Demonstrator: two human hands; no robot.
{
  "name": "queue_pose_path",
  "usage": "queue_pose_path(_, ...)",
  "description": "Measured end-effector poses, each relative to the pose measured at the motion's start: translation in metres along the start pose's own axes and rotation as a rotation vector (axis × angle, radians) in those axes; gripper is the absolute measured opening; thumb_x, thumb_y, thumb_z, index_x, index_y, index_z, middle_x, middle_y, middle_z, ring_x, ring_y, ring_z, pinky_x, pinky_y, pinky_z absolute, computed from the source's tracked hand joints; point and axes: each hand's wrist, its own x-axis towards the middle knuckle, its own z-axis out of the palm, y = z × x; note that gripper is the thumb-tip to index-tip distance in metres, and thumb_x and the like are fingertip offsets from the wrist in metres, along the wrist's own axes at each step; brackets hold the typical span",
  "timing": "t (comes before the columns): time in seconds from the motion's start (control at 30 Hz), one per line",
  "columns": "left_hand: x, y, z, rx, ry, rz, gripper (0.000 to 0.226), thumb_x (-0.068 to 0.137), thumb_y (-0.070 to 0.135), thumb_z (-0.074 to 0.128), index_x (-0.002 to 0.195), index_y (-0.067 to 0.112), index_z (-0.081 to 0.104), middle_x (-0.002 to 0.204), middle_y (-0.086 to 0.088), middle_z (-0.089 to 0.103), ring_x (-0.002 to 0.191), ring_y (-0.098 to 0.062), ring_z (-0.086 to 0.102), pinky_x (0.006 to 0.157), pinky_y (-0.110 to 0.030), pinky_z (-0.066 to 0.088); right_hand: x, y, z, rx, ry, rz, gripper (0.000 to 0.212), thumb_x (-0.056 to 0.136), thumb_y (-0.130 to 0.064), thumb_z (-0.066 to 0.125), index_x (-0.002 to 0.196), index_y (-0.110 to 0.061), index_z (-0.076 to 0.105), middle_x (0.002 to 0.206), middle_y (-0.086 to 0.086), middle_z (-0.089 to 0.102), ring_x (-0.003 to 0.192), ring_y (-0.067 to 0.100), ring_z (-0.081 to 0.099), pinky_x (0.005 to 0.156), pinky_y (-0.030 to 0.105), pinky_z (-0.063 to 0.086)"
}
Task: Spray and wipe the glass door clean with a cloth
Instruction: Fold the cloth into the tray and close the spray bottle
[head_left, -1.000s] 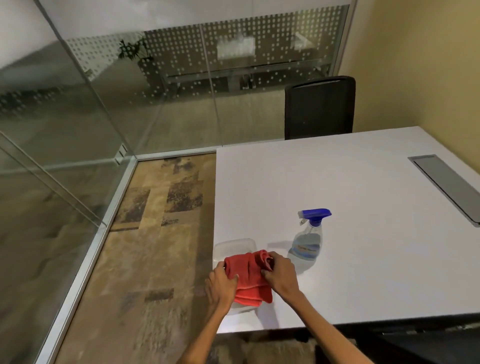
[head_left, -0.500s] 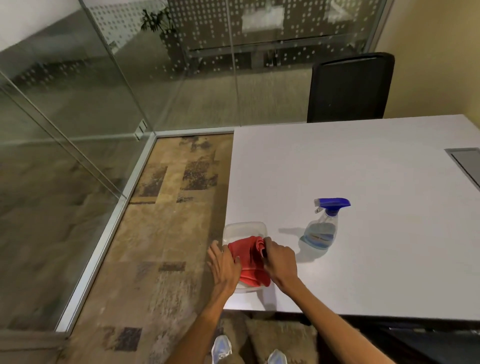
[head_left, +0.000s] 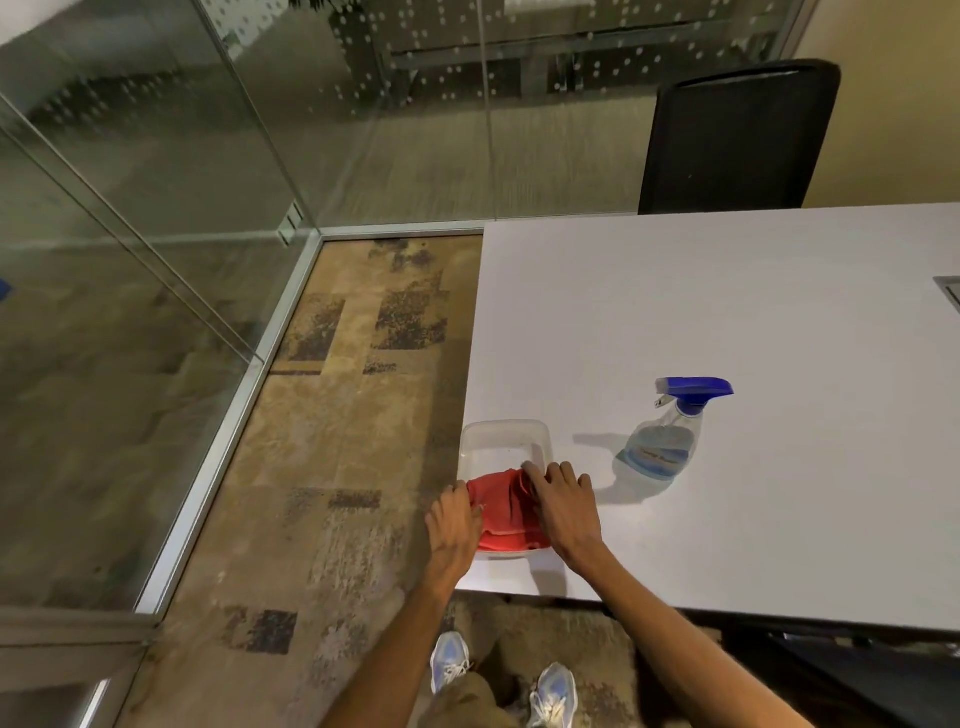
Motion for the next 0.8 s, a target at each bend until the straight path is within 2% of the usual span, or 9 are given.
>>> queue_pose_path(0.1, 0.003, -0.006, 0.005, 0.008, 0.007, 0.043, 0.043, 0.102, 0.036, 0.046, 0.137, 0.013, 0.044, 0.136, -0.008, 0.051, 0.119, -0.025, 0.052, 0.098, -0.037, 0.038, -0.002, -0.002, 0.004, -0.055, -0.015, 0.027, 0.042, 0.090, -0.022, 0.065, 0.129, -0.025, 0.051, 0.105, 0.010, 0.063, 0.097, 0.031, 0.057, 0.078, 0.045, 0.047)
queue_pose_path(0.2, 0.001, -0.008, 0.009, 0.034, -0.018, 0.053, 0.049, 0.104, 0.035, 0.040, 0.148, 0.014, 0.030, 0.148, -0.009, 0.040, 0.129, -0.025, 0.046, 0.105, -0.037, 0.034, -0.002, -0.002, 0.008, -0.082, -0.032, 0.033, 0.043, 0.084, -0.022, 0.073, 0.123, -0.025, 0.055, 0.102, 0.009, 0.063, 0.094, 0.030, 0.058, 0.075, 0.045, 0.048)
queue_pose_path(0.3, -0.005, -0.008, 0.010, 0.074, 0.006, 0.077, 0.057, 0.107, 0.033, 0.033, 0.156, 0.013, 0.012, 0.155, -0.010, 0.030, 0.133, -0.025, 0.041, 0.108, -0.036, 0.030, -0.002, -0.002, 0.012, -0.100, -0.048, 0.048, 0.042, 0.080, -0.022, 0.077, 0.117, -0.024, 0.057, 0.105, 0.008, 0.062, 0.096, 0.029, 0.058, 0.076, 0.046, 0.049)
queue_pose_path(0.4, -0.007, -0.006, 0.008, 0.033, 0.004, 0.085, 0.061, 0.107, 0.027, 0.036, 0.158, 0.016, 0.005, 0.154, -0.013, 0.030, 0.131, -0.029, 0.044, 0.107, -0.039, 0.033, -0.002, -0.002, 0.012, -0.078, -0.088, 0.061, 0.040, 0.084, -0.021, 0.072, 0.120, -0.020, 0.057, 0.117, 0.010, 0.060, 0.105, 0.031, 0.055, 0.084, 0.048, 0.046)
queue_pose_path(0.5, -0.002, -0.004, 0.008, -0.005, -0.002, 0.078, 0.062, 0.104, 0.026, 0.044, 0.157, 0.022, 0.012, 0.148, -0.015, 0.039, 0.121, -0.031, 0.053, 0.099, -0.042, 0.041, 0.000, -0.001, 0.010, -0.047, -0.119, 0.030, 0.051, 0.088, -0.024, 0.066, 0.135, -0.019, 0.048, 0.133, 0.011, 0.053, 0.120, 0.032, 0.048, 0.094, 0.049, 0.041)
queue_pose_path(0.57, -0.001, -0.002, 0.008, 0.023, 0.023, 0.065, 0.061, 0.102, 0.030, 0.048, 0.155, 0.025, 0.017, 0.146, -0.016, 0.040, 0.112, -0.030, 0.059, 0.092, -0.041, 0.046, 0.001, 0.003, 0.010, -0.032, -0.115, 0.002, 0.061, 0.089, -0.033, 0.066, 0.143, -0.022, 0.040, 0.138, 0.008, 0.049, 0.127, 0.030, 0.042, 0.098, 0.049, 0.039)
queue_pose_path(0.63, -0.002, 0.001, 0.007, 0.035, 0.075, 0.063, 0.058, 0.102, 0.036, 0.047, 0.153, 0.026, 0.022, 0.146, -0.017, 0.038, 0.107, -0.029, 0.062, 0.087, -0.038, 0.048, -0.001, 0.009, 0.009, 0.012, -0.074, -0.025, 0.061, 0.090, -0.042, 0.063, 0.144, -0.024, 0.039, 0.138, 0.008, 0.049, 0.130, 0.030, 0.040, 0.098, 0.052, 0.040)
queue_pose_path(0.73, -0.003, 0.014, 0.005, 0.001, 0.165, 0.071, 0.053, 0.100, 0.037, 0.048, 0.149, 0.026, 0.030, 0.149, -0.020, 0.034, 0.126, -0.033, 0.049, 0.098, -0.045, 0.045, -0.008, 0.020, 0.007, 0.139, 0.075, -0.033, 0.051, 0.095, -0.049, 0.051, 0.139, -0.023, 0.047, 0.132, 0.010, 0.054, 0.124, 0.031, 0.045, 0.092, 0.053, 0.045)
queue_pose_path(0.8, -0.003, 0.027, 0.002, 0.042, 0.211, 0.099, 0.052, 0.097, 0.035, 0.052, 0.145, 0.027, 0.036, 0.148, -0.018, 0.036, 0.131, -0.033, 0.043, 0.103, -0.050, 0.039, -0.013, 0.026, 0.004, 0.218, 0.155, 0.009, 0.049, 0.098, -0.050, 0.043, 0.136, -0.021, 0.051, 0.129, 0.010, 0.056, 0.122, 0.030, 0.047, 0.091, 0.051, 0.046)
